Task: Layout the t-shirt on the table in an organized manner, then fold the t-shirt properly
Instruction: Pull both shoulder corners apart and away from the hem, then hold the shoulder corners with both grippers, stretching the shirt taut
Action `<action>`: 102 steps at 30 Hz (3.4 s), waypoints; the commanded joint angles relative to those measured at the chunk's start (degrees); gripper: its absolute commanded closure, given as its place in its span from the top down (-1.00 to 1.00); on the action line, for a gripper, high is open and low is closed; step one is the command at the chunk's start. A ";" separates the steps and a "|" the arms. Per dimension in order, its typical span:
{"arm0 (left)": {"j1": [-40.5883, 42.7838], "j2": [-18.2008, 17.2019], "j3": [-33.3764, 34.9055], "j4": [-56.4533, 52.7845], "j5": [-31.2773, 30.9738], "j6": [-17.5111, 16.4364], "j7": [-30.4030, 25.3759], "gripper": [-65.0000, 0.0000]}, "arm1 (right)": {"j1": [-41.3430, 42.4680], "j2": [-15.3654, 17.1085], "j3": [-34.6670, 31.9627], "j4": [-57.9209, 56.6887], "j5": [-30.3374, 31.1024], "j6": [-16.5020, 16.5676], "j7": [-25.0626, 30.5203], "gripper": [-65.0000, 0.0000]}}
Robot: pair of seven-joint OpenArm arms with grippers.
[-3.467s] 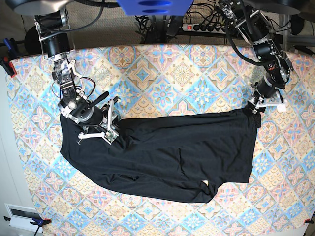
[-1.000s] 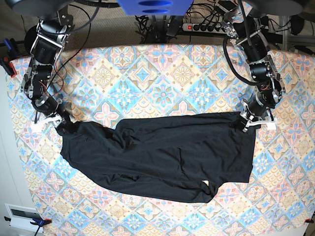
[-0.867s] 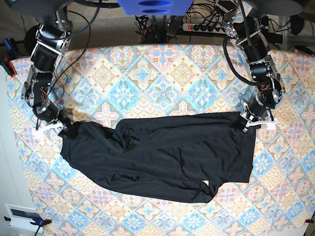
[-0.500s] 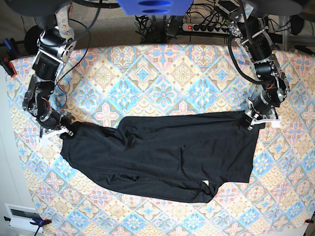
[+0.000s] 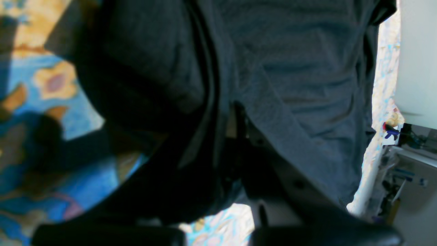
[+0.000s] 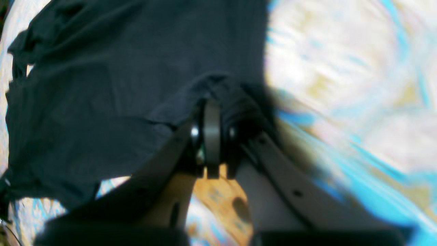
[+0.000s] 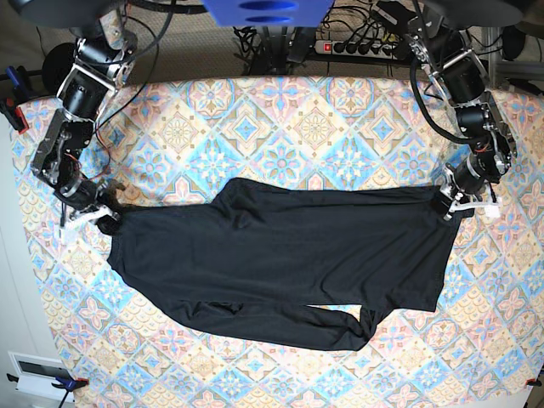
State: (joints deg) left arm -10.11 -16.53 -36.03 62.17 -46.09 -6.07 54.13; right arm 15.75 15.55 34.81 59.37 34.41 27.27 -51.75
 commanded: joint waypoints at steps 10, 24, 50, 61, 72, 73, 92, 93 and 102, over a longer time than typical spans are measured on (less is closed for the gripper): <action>3.74 -1.71 -0.50 10.66 -0.38 -0.31 2.53 -1.00 | -4.19 2.08 2.25 4.32 1.23 0.29 0.45 -1.00; 15.25 -1.71 -2.96 19.54 -0.46 -0.31 2.71 -1.00 | -16.93 2.08 3.39 16.80 1.23 0.29 -1.66 -1.00; 29.32 -1.18 -8.94 22.44 -5.21 -0.31 5.17 -1.00 | -31.09 1.72 7.52 27.53 1.06 0.38 -7.37 -1.00; 32.22 -1.18 -9.02 23.15 -5.39 -0.31 5.08 -1.00 | -33.81 1.72 7.52 32.01 1.15 0.38 -7.46 -1.00; 32.22 -0.39 -8.58 23.59 -4.95 -0.22 8.68 -0.91 | -33.90 1.64 7.35 31.83 1.15 0.38 -7.46 -0.99; 32.13 -0.39 -8.76 23.59 -4.95 -0.13 9.74 -0.85 | -33.90 1.64 7.35 31.92 1.15 0.38 -7.46 -0.98; 33.10 -1.97 -13.24 24.47 -13.04 -0.13 10.62 -0.16 | -35.92 -0.21 7.43 36.14 0.88 0.29 -7.46 -0.39; 32.39 -2.06 -13.24 24.47 -13.04 -0.13 10.62 -0.16 | -35.92 -0.21 7.52 36.67 0.88 0.29 -7.46 -0.36; 27.03 -2.06 -13.24 24.47 -12.95 -0.13 10.71 -0.16 | -36.71 -0.30 7.61 40.80 0.80 0.29 -6.94 -0.34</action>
State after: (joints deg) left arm 17.15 -17.47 -48.93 85.89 -58.11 -6.00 65.17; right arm -20.67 14.28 41.85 99.02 34.59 27.33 -59.75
